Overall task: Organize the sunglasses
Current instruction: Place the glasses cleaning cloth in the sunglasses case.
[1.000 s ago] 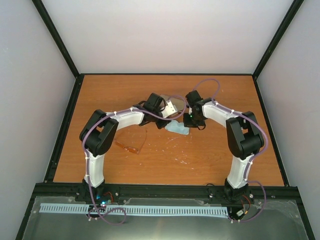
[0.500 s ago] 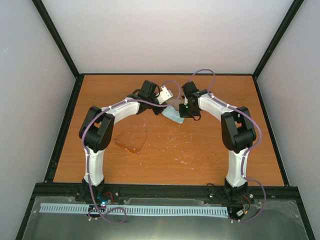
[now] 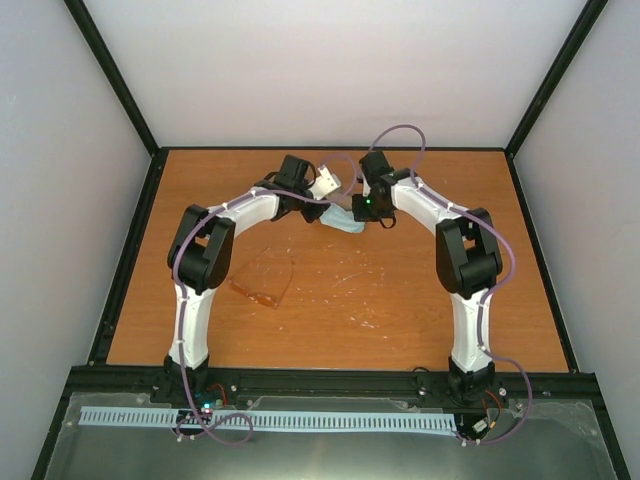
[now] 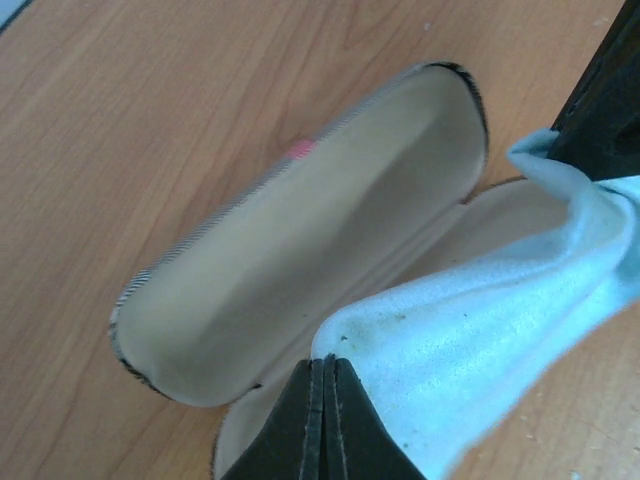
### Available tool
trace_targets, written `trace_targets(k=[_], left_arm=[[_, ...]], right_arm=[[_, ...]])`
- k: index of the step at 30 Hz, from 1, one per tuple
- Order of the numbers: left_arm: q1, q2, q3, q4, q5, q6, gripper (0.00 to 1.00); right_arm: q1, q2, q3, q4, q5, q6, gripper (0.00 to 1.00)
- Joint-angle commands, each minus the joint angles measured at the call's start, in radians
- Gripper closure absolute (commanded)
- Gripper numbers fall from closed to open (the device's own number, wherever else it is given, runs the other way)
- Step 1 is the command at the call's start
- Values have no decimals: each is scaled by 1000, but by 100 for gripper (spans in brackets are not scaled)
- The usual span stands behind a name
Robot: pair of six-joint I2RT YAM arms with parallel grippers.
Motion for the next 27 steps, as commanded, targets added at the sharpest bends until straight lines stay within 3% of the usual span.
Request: trace_targets(k=[1,13,27], left_arm=[[38,40,91,-32,26,27,100],[51,149,218,-88,57,51,100],[62,211,265,-93,65,65,99]], right_arm=[[-1,62,76,-17,-6,-27,97],[-22,152,179,-37,-23,-35,97],[-39,204,229,-39,29,-31,97]])
